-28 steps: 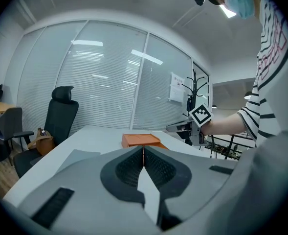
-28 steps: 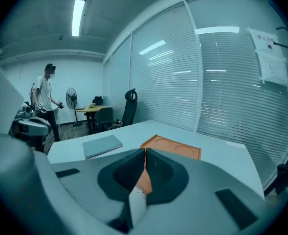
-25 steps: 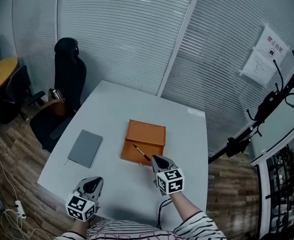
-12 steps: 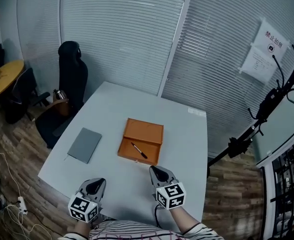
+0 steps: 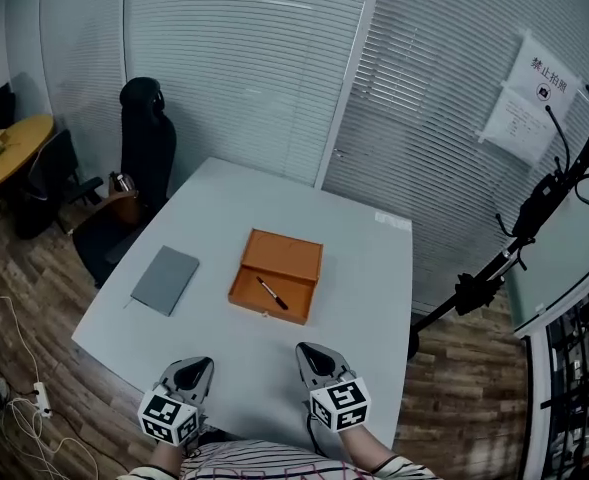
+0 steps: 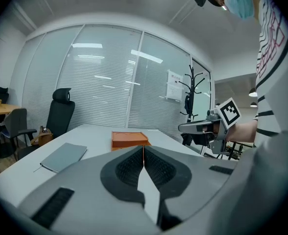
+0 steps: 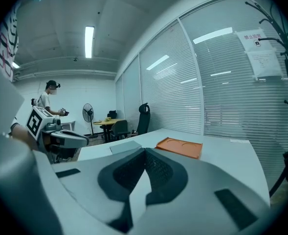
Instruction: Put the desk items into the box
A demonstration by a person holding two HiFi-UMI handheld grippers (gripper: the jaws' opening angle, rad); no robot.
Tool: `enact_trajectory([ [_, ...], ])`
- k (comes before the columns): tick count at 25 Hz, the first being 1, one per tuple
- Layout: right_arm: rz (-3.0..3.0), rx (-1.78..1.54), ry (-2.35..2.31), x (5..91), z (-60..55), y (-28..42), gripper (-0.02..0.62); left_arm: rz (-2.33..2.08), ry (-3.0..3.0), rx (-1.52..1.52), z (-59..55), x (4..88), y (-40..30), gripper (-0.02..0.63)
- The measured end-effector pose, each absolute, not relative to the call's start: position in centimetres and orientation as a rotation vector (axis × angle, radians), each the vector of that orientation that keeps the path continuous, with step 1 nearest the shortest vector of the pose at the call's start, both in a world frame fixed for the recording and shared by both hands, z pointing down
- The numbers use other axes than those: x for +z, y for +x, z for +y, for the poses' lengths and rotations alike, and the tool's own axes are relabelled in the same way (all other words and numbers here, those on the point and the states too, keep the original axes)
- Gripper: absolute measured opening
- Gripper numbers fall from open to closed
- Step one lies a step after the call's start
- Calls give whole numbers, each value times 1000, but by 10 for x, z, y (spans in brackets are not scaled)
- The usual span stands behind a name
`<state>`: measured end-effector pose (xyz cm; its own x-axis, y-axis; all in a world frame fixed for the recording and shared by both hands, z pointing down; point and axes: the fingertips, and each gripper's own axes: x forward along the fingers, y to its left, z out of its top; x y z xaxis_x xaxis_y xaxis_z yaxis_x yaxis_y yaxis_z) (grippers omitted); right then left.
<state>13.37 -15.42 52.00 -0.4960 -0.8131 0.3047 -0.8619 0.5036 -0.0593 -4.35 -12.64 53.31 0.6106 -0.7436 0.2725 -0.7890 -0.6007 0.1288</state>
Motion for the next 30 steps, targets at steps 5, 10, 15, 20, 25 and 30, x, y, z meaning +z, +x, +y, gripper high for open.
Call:
enact_trajectory([
  [5,-2501,317,1392,528,-142,146,26,-1268,2581,267,-118,538,-33,25],
  [10,-2500,330,1367,533,-138,149,26,-1289,2559,255,-114,542,-30,25],
  [15,-2512,332,1354,533,-140,146,26,-1293,2547,256,-112,544,-30,25],
  [20,-2519,343,1350,534,-144,140,26,-1296,2546,262,-118,545,-34,25],
  [25,-2511,357,1366,537,-146,138,26,-1292,2549,263,-123,545,-38,25],
  [30,-2507,357,1375,536,-150,140,26,-1285,2552,263,-127,544,-37,25],
])
